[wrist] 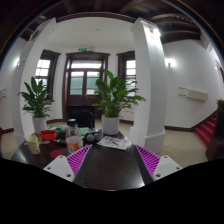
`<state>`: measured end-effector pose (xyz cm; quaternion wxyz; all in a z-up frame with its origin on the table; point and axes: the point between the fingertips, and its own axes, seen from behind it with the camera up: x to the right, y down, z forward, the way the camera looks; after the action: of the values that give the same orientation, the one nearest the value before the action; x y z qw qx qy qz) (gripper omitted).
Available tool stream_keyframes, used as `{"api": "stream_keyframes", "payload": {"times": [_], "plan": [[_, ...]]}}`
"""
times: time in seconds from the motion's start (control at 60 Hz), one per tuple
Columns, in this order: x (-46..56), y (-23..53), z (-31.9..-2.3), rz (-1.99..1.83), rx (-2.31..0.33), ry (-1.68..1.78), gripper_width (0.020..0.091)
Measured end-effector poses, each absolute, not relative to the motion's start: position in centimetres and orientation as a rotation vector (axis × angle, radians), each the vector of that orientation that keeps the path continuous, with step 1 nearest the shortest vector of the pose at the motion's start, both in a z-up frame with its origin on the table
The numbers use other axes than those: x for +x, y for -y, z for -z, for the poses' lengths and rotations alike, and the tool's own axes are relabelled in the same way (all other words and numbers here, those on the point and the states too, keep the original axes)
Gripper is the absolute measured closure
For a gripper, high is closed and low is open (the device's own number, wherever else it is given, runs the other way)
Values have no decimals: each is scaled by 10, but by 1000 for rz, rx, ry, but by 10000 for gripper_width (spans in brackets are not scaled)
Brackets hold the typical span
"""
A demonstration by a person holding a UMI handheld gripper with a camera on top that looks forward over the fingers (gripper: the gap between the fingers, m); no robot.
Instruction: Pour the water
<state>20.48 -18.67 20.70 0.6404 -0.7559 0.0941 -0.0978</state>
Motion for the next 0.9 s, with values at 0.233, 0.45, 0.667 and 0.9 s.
{"api": "stream_keyframes", "payload": {"times": [0.233, 0.45, 0.667, 0.9], "plan": [[136, 154, -142, 9, -1762, -103, 253], [92, 95, -126, -31, -1734, 15, 241], [91, 40, -135, -3, -1705, 35, 266], [87, 13, -138, -15, -1686, 32, 591]]}}
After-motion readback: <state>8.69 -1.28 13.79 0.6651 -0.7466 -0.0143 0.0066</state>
